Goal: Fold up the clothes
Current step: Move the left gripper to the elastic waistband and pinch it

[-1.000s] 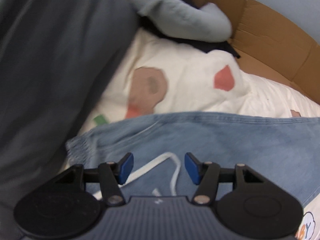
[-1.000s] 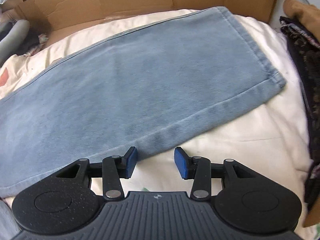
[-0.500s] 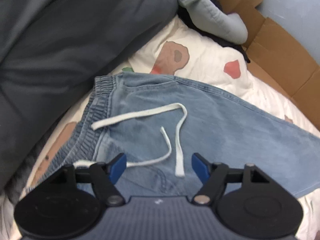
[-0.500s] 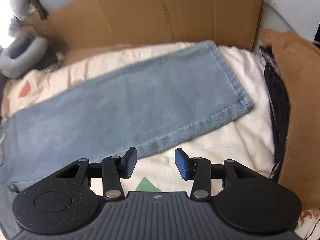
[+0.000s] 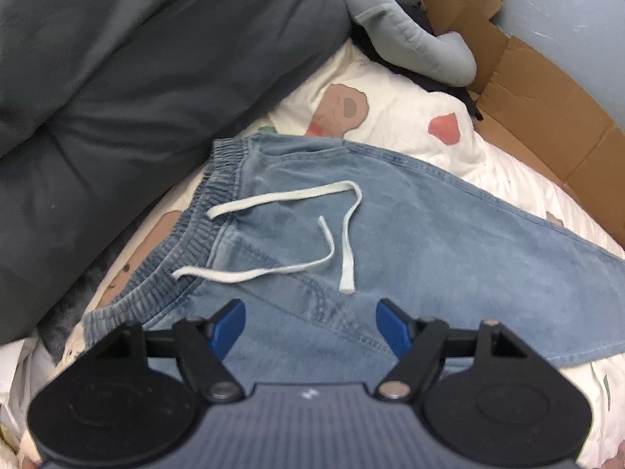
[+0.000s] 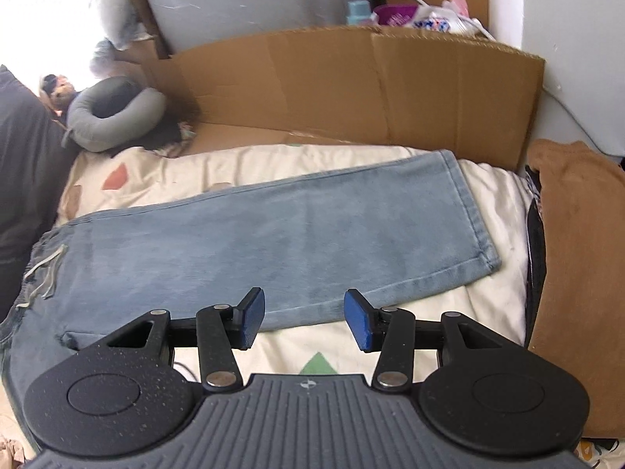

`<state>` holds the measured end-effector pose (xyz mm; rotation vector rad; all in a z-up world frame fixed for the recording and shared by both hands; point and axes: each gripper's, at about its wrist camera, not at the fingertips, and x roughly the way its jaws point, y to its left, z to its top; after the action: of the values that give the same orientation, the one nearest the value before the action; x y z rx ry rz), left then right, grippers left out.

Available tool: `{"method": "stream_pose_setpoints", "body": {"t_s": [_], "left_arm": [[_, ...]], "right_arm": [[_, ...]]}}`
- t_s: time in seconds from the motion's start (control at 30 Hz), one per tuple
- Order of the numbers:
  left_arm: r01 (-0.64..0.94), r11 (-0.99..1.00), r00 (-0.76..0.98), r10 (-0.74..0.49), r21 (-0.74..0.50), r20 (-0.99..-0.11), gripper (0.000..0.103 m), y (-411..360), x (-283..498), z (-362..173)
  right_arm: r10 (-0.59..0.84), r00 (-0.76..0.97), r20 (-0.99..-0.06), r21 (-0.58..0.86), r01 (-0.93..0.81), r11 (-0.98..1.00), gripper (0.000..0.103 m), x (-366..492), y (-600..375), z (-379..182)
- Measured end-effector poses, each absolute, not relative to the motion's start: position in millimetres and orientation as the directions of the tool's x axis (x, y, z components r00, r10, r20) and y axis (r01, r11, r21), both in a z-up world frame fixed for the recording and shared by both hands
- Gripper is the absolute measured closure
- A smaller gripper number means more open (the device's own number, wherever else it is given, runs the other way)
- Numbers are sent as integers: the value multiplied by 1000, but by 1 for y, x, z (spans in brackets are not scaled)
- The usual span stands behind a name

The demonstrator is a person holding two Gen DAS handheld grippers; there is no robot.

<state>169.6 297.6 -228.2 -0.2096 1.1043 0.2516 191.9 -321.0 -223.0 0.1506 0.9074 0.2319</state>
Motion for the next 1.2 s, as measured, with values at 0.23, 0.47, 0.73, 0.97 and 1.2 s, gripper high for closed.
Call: {"method": "stream_pose_setpoints", "body": {"t_s": [0.23, 0.47, 0.73, 0.97, 1.2], "left_arm": [[-380, 925, 398, 134, -30, -908, 27, 322, 137, -237], [-436, 899, 358, 133, -39, -924, 39, 346, 105, -263], [-532, 845, 312, 134, -56, -941, 74, 379, 77, -280], [-570, 820, 336, 168, -58, -927, 77, 417, 73, -255], [-650, 741, 393, 138, -169, -909, 87, 439, 71, -259]], "right_arm": [[288, 606, -742, 247, -152, 957, 50, 170, -302, -211], [278, 570, -773, 268, -104, 958, 50, 149, -292, -228], [255, 505, -825, 251, -77, 965, 50, 128, -287, -264], [288, 479, -829, 315, -27, 949, 50, 122, -284, -289], [308, 442, -843, 339, -10, 941, 50, 120, -274, -305]]}}
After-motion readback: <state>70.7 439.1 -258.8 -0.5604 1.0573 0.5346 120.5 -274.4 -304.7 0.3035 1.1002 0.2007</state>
